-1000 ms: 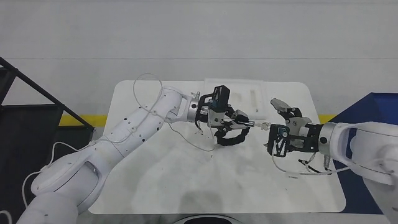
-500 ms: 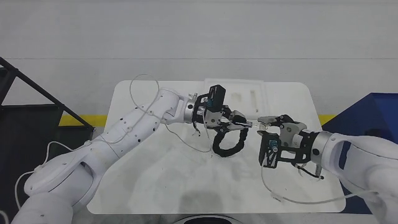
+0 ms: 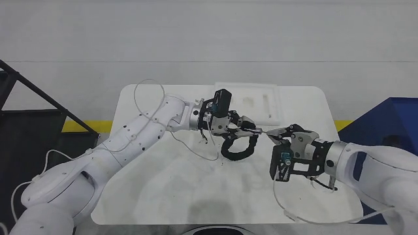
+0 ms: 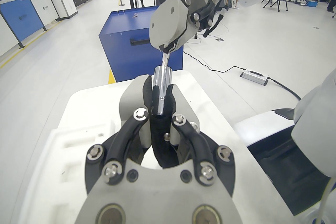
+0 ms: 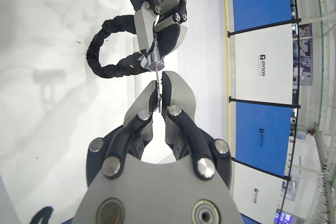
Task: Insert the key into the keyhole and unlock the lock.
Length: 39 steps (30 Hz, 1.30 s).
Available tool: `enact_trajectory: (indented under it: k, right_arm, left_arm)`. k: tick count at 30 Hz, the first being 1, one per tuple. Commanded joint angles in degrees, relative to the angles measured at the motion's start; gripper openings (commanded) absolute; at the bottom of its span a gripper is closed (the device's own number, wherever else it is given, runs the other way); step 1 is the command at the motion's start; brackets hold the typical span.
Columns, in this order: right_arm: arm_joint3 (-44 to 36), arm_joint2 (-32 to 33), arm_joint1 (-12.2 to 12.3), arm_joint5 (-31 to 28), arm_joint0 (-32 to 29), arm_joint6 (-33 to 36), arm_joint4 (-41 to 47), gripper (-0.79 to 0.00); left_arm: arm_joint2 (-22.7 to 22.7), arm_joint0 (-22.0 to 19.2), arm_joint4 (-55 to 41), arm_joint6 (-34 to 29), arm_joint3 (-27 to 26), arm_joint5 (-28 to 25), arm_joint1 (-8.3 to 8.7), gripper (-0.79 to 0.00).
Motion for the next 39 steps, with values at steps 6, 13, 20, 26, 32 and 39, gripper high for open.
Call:
enact_trajectory:
  k: [6,13,20,26,32,39]
  right_arm:
    - [5.26,1.06,-0.16,0.12,0.49,-0.48,15.76,-0.785]
    - [10.93,0.27,0.01,3.26,2.59,7.14,33.4,-0.785]
    - [13.76,-1.51,0.12,5.92,4.67,12.87,46.16,-0.397]
    - [16.3,-0.73,0.52,4.25,6.03,15.33,53.46,0.0]
    - [18.56,2.95,1.18,3.53,5.76,16.19,59.53,0.0]
    - [19.14,5.7,1.8,2.63,5.25,17.58,64.08,0.0]
  left_arm:
    - [-0.58,0.44,1.51,1.35,-0.64,0.0,0.15,-0.785]
    - [-1.28,1.14,3.35,2.71,-0.75,0.0,-0.01,-0.785]
    - [-2.05,1.96,5.16,3.95,0.05,0.0,-0.33,-0.785]
    - [-2.79,3.06,7.45,2.23,3.25,1.04,-0.71,-0.785]
    - [-3.46,4.55,7.06,-3.21,8.52,3.45,-1.12,-0.785]
    - [-2.55,5.42,2.26,-14.46,14.89,3.98,-2.76,-0.785]
